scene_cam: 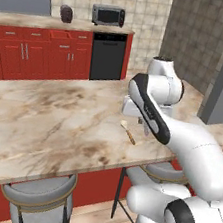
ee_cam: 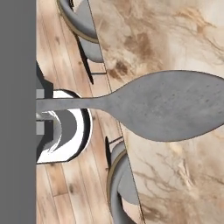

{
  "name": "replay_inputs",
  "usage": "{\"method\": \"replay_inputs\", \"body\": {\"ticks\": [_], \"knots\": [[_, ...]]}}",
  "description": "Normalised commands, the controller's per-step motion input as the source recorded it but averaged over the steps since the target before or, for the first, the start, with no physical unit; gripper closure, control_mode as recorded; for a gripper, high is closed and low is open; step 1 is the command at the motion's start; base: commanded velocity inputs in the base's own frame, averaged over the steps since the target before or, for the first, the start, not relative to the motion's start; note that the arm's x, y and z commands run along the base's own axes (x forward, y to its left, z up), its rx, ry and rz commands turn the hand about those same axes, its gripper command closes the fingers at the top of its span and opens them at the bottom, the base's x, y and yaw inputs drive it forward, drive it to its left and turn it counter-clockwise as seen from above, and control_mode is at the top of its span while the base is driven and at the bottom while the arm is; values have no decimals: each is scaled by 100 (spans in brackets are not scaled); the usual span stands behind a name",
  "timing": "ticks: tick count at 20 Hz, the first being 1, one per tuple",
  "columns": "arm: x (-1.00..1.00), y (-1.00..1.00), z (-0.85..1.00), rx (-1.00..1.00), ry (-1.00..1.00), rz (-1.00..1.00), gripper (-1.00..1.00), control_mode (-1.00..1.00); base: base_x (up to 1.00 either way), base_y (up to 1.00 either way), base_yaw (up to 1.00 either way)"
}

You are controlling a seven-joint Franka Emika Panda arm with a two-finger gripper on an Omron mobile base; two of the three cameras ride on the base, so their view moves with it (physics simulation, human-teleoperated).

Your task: Pick up the metallic utensils from the counter and place them in the open drawer. Make sure not to pick up any wooden utensils.

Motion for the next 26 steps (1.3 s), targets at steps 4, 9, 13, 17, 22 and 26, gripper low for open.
{"method": "replay_inputs", "body": {"ticks": [4,9,13,17,22,26], "knots": [[-96,-43,35,5,-17,1,100,-100,0,0,0],[-41,-13,4,2,-11,0,100,-100,0,0,0],[0,0,0,0,0,0,100,-100,0,0,0],[0,0,0,0,0,0,100,100,-1,0,0],[0,0,0,0,0,0,100,100,-13,-59,-4],[0,0,0,0,0,0,100,100,-11,-100,-13]]}}
